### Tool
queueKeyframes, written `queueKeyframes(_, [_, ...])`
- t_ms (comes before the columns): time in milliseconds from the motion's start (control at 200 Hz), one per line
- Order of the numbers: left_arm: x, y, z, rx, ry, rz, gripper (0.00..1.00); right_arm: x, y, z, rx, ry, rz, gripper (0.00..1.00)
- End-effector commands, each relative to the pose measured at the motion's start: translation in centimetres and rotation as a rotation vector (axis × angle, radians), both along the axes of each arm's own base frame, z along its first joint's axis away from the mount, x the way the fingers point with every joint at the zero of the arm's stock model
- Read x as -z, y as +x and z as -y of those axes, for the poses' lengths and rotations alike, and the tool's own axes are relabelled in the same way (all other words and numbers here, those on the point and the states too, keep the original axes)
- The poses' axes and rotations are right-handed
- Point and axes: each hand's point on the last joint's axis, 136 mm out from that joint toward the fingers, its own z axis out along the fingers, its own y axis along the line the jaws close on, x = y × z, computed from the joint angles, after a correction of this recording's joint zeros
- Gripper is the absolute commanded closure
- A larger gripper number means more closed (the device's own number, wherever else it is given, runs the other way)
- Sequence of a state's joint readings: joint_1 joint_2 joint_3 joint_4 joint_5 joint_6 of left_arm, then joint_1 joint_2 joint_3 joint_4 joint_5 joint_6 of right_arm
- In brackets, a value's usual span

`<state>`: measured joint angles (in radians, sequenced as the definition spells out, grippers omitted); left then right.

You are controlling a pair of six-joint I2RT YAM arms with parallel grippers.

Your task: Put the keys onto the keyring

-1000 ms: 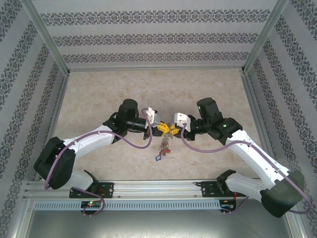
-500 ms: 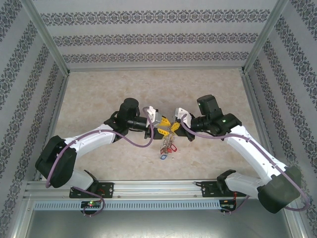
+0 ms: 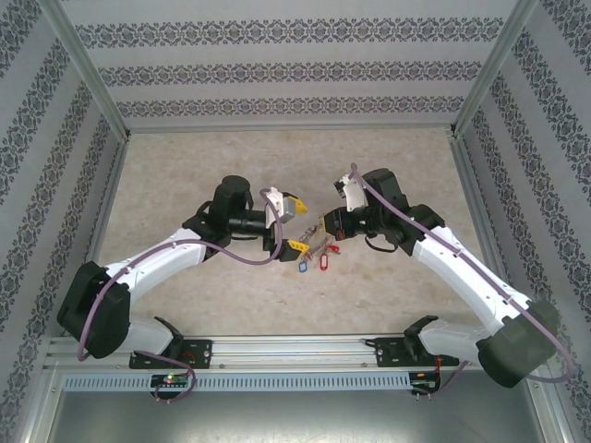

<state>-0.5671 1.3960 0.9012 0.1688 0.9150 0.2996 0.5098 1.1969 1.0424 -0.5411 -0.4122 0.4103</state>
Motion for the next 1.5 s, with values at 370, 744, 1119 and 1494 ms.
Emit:
queueKeyframes(370, [1.9,4.3,1.1,-0.106,0.063,-0.119,0.32,-3.7,2.1,-3.1,0.107,0.088,-0.024,1.0])
queueKeyframes(744, [3.2,4.3,0.2,-0.084,0.127,-0.125,0.49,-3.8,1.9,-4.3,-0.001,0.087,-0.006,1.0])
queueKeyframes(1119, [4.0,4.6,0.4,-0.05,0.143,-0.174,0.81,-3.6,2.0,-4.7,-0.013,0.085,-0.01,1.0])
queueKeyframes(1494, [4.7,4.8,0.0,-0.074,0.179,-0.172,1.0,-2.8,2.0,-4.3,0.013,0.066,-0.009,1.0])
